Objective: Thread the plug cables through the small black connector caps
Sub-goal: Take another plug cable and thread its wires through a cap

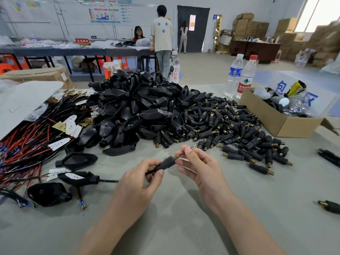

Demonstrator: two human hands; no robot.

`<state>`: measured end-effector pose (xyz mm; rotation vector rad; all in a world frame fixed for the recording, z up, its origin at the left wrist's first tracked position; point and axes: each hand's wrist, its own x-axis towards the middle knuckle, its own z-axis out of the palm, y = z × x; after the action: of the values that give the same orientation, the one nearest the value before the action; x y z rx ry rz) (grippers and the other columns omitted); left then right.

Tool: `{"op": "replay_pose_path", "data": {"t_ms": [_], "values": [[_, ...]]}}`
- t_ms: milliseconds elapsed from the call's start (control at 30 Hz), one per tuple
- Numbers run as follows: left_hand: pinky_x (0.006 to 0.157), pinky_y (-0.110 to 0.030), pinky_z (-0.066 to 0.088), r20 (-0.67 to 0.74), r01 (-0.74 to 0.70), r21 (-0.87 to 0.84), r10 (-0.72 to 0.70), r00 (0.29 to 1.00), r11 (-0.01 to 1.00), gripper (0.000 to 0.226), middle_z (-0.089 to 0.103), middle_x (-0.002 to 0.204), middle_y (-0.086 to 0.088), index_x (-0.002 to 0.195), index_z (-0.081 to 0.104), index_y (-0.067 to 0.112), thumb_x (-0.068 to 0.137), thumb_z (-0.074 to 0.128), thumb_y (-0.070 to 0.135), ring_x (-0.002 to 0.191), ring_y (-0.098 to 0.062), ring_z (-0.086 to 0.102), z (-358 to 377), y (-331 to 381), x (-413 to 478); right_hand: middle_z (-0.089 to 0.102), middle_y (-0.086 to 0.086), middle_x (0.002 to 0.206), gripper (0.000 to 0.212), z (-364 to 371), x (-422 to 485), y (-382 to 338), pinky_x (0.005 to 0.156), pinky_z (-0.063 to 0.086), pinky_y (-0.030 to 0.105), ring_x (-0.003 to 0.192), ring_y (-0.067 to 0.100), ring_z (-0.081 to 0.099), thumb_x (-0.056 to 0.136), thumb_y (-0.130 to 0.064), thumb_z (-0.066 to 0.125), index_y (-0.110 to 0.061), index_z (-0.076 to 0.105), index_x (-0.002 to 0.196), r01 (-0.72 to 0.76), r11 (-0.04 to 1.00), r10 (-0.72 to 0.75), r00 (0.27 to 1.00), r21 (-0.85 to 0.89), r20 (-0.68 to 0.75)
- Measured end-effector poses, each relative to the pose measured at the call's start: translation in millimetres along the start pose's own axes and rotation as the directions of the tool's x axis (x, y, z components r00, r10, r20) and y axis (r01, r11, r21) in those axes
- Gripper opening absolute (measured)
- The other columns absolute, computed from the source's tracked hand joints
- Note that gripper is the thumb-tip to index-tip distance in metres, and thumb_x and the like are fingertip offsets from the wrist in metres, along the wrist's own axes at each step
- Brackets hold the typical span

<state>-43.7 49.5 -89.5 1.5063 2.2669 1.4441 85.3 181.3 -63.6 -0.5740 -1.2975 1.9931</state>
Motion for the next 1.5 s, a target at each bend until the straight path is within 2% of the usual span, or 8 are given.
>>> {"op": "replay_pose_path", "data": {"t_ms": [200,500,633,867,1033,1200,1367,1500], "values": [[0.063,-0.031,0.048,0.003,-0.003,0.065,0.003,1.000,0.998,0.025,0.065,0.083,0.017,0.103,0.053,0.046,0.087,0.046,0.063,0.070,-0.009,0.059,-2,0,-2,0.076,0.005,0.101,0.018,-3,3,3,0.074,0.057,0.023,0.090,0.017,0.073,0.083,-0.035,0.070,-0.022,0.080,0.089,0.019,0.999,-0.017,0.999,0.036,-0.032],[0.055,-0.041,0.052,-0.090,-0.102,0.210,0.124,0.988,0.972,0.001,0.062,0.071,0.009,0.095,0.060,0.035,0.095,0.060,0.036,0.063,-0.012,0.062,-6,3,-3,0.076,0.012,0.096,0.021,-10,9,8,0.067,0.059,0.023,0.081,0.015,0.074,0.094,-0.026,0.065,-0.005,0.067,0.096,-0.093,0.957,0.139,0.979,0.275,-0.152],[0.055,-0.032,0.049,-0.121,-0.093,0.214,0.121,0.985,0.972,0.005,0.064,0.075,0.015,0.093,0.062,0.034,0.093,0.065,0.030,0.065,-0.010,0.062,-8,2,-2,0.071,0.009,0.090,0.004,-7,9,9,0.070,0.059,0.022,0.081,0.014,0.071,0.091,-0.008,0.066,-0.006,0.068,0.093,-0.146,0.934,0.180,0.981,0.327,-0.073],[0.045,-0.022,0.041,-0.085,-0.190,0.362,0.235,0.968,0.913,0.015,0.053,0.080,0.019,0.092,0.066,0.029,0.099,0.054,0.037,0.053,-0.001,0.047,-10,0,0,0.074,0.005,0.090,0.041,-5,8,14,0.071,0.059,0.025,0.085,0.016,0.074,0.073,-0.006,0.074,-0.008,0.063,0.113,-0.141,0.957,0.146,0.989,0.252,-0.002],[0.063,-0.022,0.051,-0.088,-0.113,0.255,0.139,0.986,0.960,0.028,0.059,0.084,0.020,0.105,0.065,0.030,0.098,0.049,0.051,0.074,-0.003,0.060,-6,-4,0,0.073,0.006,0.086,0.038,-2,7,16,0.071,0.059,0.026,0.085,0.018,0.074,0.074,-0.008,0.074,-0.006,0.064,0.111,-0.129,0.961,0.133,0.991,0.246,0.000],[0.080,-0.015,0.036,-0.071,-0.131,0.347,0.165,0.984,0.929,0.014,0.063,0.081,0.022,0.095,0.065,0.028,0.087,0.075,0.023,0.095,0.028,0.042,-11,-11,3,0.074,0.010,0.095,0.017,-8,11,14,0.073,0.060,0.024,0.083,0.016,0.073,0.091,-0.005,0.064,-0.003,0.068,0.108,-0.103,0.953,0.130,0.989,0.284,-0.078],[0.073,-0.019,0.037,-0.110,-0.250,0.388,0.314,0.943,0.887,0.002,0.060,0.078,0.023,0.091,0.063,0.028,0.091,0.064,0.029,0.080,0.011,0.043,-3,-7,2,0.075,0.010,0.096,0.022,-3,8,21,0.072,0.059,0.024,0.086,0.018,0.073,0.082,-0.014,0.070,-0.003,0.073,0.102,-0.170,0.947,0.171,0.985,0.272,0.020],[0.080,-0.022,0.039,-0.082,-0.256,0.395,0.311,0.947,0.883,0.020,0.063,0.083,0.021,0.096,0.065,0.027,0.091,0.052,0.041,0.083,0.007,0.055,-8,-16,5,0.075,0.011,0.097,0.030,-6,12,16,0.072,0.058,0.022,0.086,0.017,0.073,0.078,-0.018,0.071,-0.003,0.073,0.104,-0.112,0.959,0.124,0.992,0.259,-0.031]]}}
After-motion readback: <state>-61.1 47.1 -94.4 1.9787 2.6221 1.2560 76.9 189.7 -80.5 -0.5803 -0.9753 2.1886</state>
